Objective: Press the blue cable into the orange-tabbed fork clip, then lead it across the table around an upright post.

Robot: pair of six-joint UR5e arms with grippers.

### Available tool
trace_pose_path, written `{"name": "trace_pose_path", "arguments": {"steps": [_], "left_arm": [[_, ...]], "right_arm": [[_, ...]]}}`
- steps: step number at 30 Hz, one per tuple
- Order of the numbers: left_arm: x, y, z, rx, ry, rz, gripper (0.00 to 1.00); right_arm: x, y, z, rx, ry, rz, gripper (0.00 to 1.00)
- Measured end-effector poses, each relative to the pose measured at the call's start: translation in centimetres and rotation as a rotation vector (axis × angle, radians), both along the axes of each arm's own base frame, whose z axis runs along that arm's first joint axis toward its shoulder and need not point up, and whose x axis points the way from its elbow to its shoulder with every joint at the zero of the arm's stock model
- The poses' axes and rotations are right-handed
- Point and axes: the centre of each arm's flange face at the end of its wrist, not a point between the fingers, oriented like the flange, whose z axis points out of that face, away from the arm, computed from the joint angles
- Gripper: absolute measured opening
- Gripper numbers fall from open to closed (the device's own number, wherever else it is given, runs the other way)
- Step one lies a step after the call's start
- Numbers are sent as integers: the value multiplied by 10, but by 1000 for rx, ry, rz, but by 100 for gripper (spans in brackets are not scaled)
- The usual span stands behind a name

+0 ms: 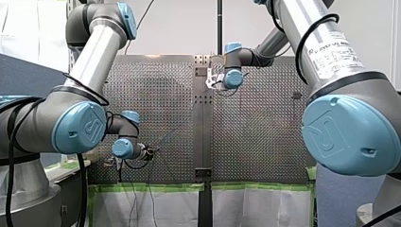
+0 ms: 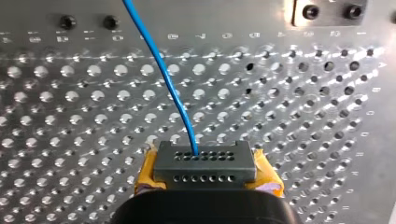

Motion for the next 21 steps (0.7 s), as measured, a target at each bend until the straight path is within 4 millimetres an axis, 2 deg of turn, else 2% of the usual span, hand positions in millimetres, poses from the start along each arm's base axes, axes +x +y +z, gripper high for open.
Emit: {"name": "trace_pose_path", "arguments": {"steps": [21], "left_arm": [[1, 1, 0, 2, -3, 9, 100]], "right_arm": [[6, -7, 50, -43, -27, 1, 0]]}}
